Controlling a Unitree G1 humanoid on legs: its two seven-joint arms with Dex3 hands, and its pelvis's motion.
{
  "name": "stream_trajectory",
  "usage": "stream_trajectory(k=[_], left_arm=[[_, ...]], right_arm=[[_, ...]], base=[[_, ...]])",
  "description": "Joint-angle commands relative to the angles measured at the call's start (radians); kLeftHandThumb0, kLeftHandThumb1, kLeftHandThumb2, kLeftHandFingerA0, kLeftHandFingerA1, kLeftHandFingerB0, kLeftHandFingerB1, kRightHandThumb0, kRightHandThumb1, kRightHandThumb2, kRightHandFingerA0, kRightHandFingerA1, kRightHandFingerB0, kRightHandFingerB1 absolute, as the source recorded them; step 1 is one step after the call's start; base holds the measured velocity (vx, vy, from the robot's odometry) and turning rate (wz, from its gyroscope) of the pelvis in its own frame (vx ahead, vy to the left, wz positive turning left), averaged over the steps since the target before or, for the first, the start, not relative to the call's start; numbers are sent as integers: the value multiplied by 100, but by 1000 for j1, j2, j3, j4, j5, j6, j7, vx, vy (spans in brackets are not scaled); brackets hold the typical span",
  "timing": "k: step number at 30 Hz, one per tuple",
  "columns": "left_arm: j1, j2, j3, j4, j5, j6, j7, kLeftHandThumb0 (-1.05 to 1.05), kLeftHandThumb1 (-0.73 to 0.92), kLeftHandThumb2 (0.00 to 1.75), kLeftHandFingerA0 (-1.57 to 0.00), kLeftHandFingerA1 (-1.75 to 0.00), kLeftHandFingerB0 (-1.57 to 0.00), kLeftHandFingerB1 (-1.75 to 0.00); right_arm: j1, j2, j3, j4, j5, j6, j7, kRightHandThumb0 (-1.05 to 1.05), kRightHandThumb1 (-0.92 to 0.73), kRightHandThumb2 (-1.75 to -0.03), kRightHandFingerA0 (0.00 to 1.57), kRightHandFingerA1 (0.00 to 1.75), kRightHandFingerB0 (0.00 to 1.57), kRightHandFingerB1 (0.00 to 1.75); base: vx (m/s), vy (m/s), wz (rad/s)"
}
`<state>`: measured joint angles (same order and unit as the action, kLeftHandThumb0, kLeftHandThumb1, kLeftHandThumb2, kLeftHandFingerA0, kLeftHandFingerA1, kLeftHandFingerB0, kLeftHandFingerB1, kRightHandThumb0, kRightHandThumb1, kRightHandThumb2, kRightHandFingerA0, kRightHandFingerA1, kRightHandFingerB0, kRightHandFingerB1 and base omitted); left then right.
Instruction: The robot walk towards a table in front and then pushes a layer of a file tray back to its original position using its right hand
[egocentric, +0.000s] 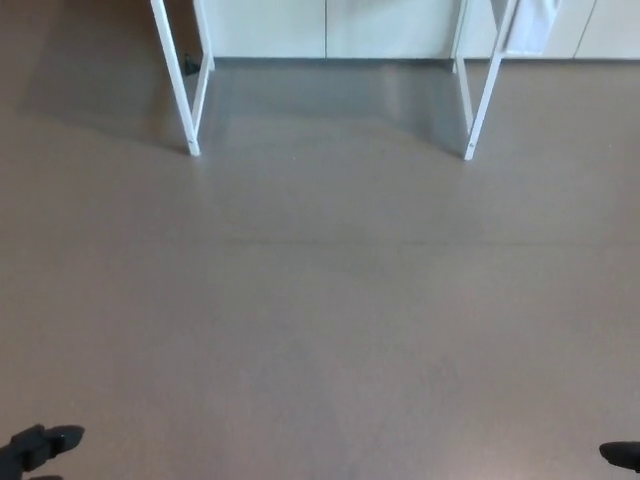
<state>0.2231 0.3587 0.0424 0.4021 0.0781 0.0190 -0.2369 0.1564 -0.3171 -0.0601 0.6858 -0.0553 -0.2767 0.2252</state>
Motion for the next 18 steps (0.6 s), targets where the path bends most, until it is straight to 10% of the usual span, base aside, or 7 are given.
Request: stream_trajectory(k=[1,18], left_arm=[[-11,30,9,4,8,8,-1,-35,67,68,-22,-38,-21,-36],[-19,44,-9,8,21,3,5,-35,67,67,-26,-39,-24,-36]], right_arm=[[-6,-2,-4,2,14,-4,11,-50,-56,-88,57,68,35,54],[-10,-4,-3,-6,15,19,22,-49,-56,-88,61,67,40,55]], base=[[392,214,-57],[345,22,10]])
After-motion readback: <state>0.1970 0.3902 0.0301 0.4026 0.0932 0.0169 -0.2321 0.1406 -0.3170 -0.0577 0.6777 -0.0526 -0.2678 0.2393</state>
